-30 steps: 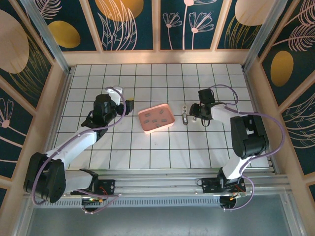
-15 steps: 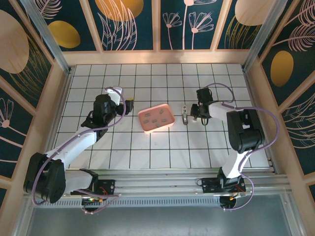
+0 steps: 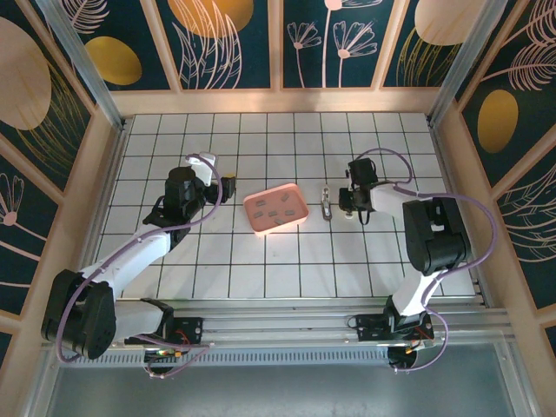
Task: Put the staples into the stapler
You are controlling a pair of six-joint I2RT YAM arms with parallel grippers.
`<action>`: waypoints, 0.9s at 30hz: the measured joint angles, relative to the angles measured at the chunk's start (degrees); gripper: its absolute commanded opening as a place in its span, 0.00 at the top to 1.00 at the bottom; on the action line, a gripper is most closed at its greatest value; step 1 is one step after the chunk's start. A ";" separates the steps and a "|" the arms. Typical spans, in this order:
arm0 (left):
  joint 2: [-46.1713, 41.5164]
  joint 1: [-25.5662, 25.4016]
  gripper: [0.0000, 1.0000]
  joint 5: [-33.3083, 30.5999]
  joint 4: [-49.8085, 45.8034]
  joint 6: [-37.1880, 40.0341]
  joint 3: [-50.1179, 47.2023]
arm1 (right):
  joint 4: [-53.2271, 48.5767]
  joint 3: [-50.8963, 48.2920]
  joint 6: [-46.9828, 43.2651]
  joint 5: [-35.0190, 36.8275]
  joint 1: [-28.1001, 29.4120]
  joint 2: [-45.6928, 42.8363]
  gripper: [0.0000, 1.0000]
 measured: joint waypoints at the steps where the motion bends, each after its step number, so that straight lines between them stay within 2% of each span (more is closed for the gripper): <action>1: 0.00 0.00 0.22 0.02 0.00 0.00 0.00 | 0.00 -0.33 -0.28 0.00 0.00 -0.26 0.72; 7: 0.00 0.00 0.22 0.35 0.02 -0.07 -0.04 | 0.87 -1.38 -2.71 -0.02 0.00 -0.79 0.66; 11: 0.00 0.00 0.22 1.16 0.02 -0.26 -0.04 | 1.20 -2.01 -3.41 0.02 0.00 -1.11 0.53; 13: 0.00 0.00 0.22 1.36 0.02 -0.31 -0.04 | 0.83 -2.01 -3.74 0.07 0.07 -1.22 0.50; 23: 0.35 0.00 0.23 2.93 0.00 -1.57 -0.04 | -4.85 1.03 -1.81 0.90 4.90 -13.22 0.48; 27: 0.59 0.00 0.22 3.10 -0.02 -1.90 -0.04 | -6.03 4.00 0.92 -0.68 8.02 -14.69 0.47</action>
